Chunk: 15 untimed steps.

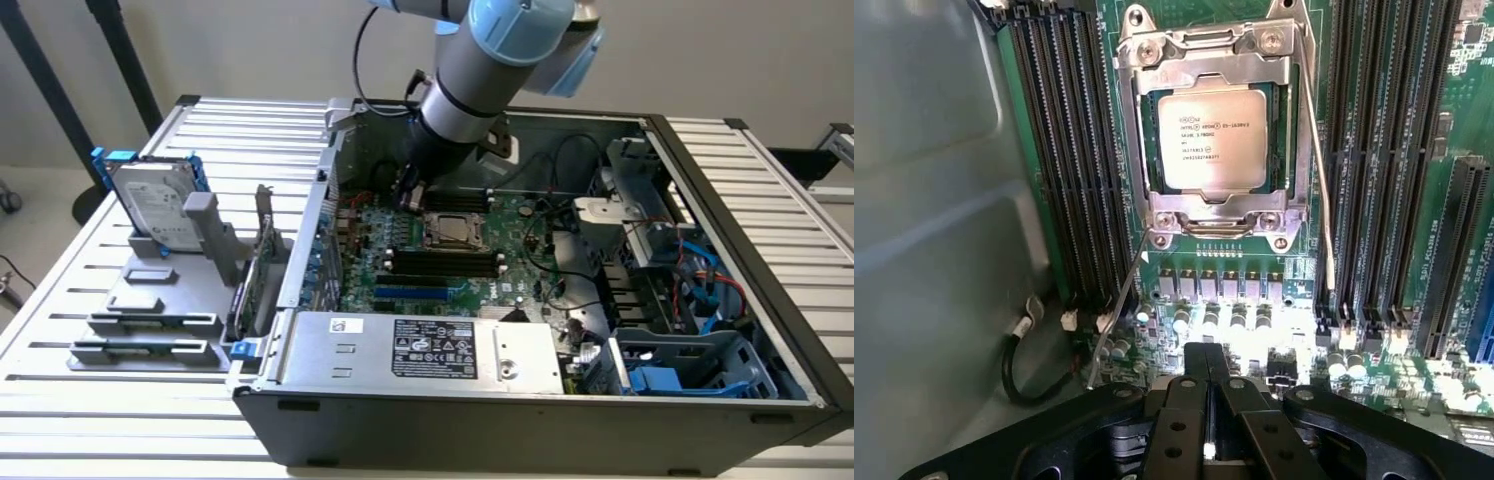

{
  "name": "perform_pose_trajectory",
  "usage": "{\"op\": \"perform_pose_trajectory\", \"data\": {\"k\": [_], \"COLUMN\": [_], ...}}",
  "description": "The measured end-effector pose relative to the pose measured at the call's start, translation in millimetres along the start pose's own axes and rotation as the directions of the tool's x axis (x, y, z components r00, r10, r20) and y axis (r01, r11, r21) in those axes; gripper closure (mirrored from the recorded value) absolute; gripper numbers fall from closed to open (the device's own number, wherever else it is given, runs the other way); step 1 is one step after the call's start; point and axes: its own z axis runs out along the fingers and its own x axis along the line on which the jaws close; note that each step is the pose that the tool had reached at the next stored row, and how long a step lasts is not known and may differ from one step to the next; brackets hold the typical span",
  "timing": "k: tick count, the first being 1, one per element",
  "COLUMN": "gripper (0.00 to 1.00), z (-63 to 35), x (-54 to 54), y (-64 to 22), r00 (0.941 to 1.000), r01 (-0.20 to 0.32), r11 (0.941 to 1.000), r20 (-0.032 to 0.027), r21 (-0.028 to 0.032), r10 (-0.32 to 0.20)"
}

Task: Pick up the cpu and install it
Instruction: 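Install the first cpu locking lever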

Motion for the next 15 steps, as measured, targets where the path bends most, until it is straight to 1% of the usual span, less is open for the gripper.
{"op": "perform_pose_trajectory", "data": {"k": [4,6,8,10,12,14,15], "gripper": [0.89,0.89,0.89,0.89,0.89,0.89,0.89], "z": [-0.6,-1.7,-3.7,-6.2,-8.8,-10.8,-11.4], "x": [0.1,0.2,0.3,0.2,-0.6,-2.1,-3.0], "y": [-0.7,-1.1,-1.9,-3.1,-4.7,-7.2,-8.8], "r00": [0.9993,0.9985,0.9976,0.9968,0.9963,0.9961,0.9961], "r01": [-0.034,-0.047,-0.056,-0.061,-0.063,-0.063,-0.063], "r11": [0.9994,0.9989,0.9984,0.9981,0.9980,0.9980,0.9980], "r20": [-0.0142,-0.0276,-0.0410,-0.0514,-0.0585,-0.0614,-0.0619], "r21": [-0.0070,-0.0076,-0.0067,-0.0045,-0.0016,0.0012,0.0018], "r10": [0.034,0.046,0.055,0.061,0.063,0.063,0.063]}}
